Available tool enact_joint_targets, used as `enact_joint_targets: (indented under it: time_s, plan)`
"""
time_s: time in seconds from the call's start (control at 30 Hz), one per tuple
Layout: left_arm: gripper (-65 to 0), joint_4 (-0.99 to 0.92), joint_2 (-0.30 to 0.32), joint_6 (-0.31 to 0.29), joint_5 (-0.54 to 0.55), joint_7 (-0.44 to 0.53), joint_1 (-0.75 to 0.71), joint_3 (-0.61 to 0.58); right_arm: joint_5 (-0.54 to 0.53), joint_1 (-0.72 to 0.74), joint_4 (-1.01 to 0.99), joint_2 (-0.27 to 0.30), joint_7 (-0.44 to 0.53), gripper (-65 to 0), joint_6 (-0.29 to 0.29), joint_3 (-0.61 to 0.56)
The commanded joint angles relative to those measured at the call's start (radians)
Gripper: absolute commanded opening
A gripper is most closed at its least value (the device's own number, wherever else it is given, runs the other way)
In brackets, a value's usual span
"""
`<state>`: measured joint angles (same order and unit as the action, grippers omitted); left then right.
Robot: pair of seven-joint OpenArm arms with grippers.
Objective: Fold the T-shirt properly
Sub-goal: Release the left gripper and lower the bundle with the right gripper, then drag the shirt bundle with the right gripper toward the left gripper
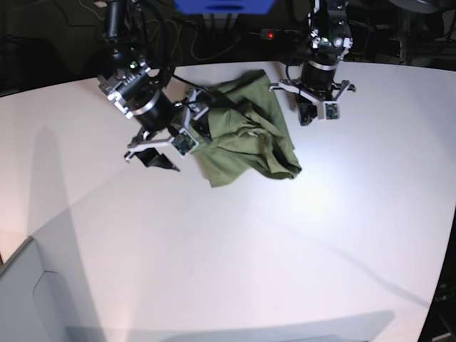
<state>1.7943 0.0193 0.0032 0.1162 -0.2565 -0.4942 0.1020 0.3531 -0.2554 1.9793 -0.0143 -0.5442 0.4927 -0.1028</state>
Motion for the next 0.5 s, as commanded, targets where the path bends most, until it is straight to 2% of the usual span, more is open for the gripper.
enact_joint_targets:
  time_s: [0.0,0.17,0.4,0.47]
  plan:
    - [-65.0,0.039,0.0,-0.002,0.004,0.027,-0.01,0.023,-0.03,0.005,0.016,0.0,0.026,-17.4,-0.001,-0.001]
    - [-65.0,0.1,0.0,-0.002,0.004,0.026,-0.019,0.106,-0.128,0.015,-0.044,0.024,0.026,-15.8,-0.001,0.005]
    - [-65.0,0.112,0.0,-0.002,0.004,0.026,-0.019,0.169,-0.145,0.028,-0.127,0.041,0.028,-16.4,-0.001,-0.001]
    - [-65.0,0.112,0.0,-0.002,0.004,0.026,-0.019,0.176,-0.145,0.02,-0.123,0.041,0.032,-18.7,-0.001,-0.001]
